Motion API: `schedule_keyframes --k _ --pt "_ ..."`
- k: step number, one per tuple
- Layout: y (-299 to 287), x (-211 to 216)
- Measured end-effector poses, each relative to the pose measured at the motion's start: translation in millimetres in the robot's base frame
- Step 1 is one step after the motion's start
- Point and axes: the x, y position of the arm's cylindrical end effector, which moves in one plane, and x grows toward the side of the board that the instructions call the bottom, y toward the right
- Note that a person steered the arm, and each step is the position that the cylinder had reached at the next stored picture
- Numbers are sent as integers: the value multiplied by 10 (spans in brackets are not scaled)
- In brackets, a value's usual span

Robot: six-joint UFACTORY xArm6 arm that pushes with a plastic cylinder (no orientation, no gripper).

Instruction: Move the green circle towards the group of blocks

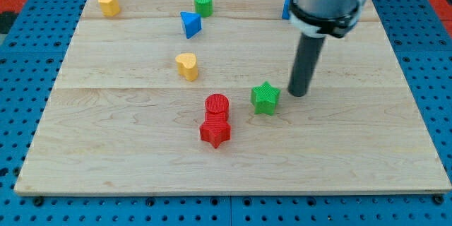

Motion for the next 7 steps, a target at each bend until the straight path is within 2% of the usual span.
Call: schedule_keyframes --k 1,2,3,4,5,6,7 --pt "-525 418" --pt "-358 217" --pt "-110 -561" --pt "-442 -1465" --pt "-971 -2151" --pt "-1157 -2599" --pt "-1513 -2423"
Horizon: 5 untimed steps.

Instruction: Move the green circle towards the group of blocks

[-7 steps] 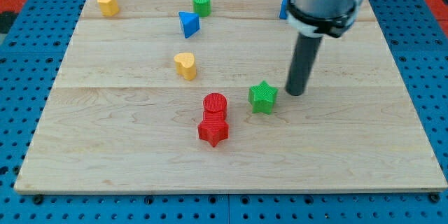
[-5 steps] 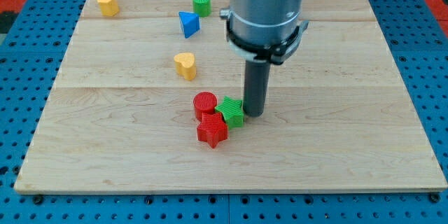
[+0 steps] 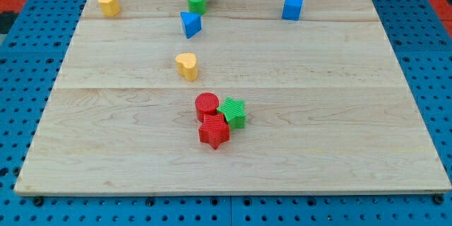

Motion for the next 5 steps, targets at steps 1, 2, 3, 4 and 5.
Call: schedule_keyframes --k 1,2,3,4,5 --pt "-127 217" --pt "-274 537" --pt "-707 863" --pt "-894 518" --pt "-925 1044"
